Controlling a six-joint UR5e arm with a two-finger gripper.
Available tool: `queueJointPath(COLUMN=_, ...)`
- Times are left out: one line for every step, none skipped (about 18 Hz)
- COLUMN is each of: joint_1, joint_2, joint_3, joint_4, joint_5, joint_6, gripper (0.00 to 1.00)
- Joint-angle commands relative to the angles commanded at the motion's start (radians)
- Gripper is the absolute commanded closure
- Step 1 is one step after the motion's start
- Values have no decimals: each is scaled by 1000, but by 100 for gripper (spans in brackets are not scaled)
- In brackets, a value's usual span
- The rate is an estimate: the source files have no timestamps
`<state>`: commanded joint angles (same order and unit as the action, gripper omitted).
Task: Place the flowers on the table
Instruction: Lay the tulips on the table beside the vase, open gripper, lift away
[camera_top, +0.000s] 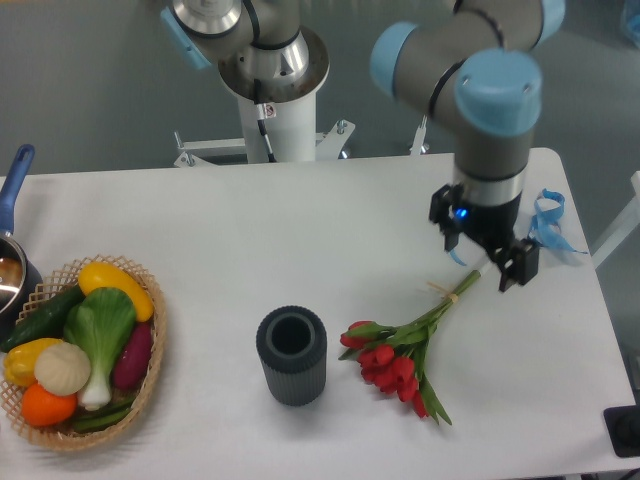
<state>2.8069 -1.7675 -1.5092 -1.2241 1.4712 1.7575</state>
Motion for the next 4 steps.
queueJointPath(joint_1=47, joint_2=26, joint_3=-18, joint_4=-5, joint_5=-11, joint_6=54, gripper=0)
queueJointPath(joint_1=86, joint_2=39, joint_3=-32, joint_4=-5, joint_5=-50, joint_6=116, gripper=0)
queueJointPath(joint_1=114, joint_2=49, joint_3=-46, joint_4=-3, joint_5=-90, joint_6=170, gripper=0)
queueJointPath(joint_1=137, joint_2=57, joint_3=-52, joint_4=-3, joint_5=-107, joint_6=203, gripper=0)
